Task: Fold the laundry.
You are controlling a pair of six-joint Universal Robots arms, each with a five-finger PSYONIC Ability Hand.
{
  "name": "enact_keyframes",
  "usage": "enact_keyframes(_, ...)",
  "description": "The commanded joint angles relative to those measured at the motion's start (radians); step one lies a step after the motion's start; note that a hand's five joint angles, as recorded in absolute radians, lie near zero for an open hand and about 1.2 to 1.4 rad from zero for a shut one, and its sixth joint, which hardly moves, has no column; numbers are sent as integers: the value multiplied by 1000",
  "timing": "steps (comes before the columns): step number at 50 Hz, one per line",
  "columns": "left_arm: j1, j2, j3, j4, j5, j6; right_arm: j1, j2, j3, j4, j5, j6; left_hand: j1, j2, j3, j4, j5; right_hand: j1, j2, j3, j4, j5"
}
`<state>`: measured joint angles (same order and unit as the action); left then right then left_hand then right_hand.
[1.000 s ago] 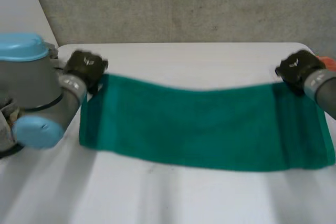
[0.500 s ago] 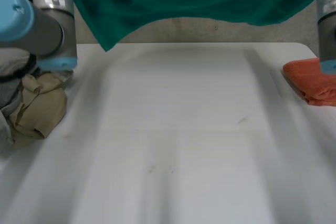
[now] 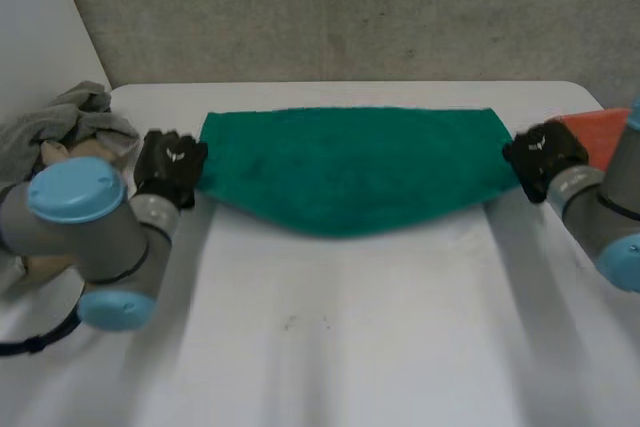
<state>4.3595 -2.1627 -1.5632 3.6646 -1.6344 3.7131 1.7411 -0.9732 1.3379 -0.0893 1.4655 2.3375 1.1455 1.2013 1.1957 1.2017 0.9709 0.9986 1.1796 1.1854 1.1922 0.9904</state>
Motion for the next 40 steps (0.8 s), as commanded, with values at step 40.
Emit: enact_keyframes(40, -66, -324, 454, -64, -127, 209, -64, 349, -273, -319, 4, -297, 152, 96, 102, 96, 152, -507, -688, -693, -700, -673)
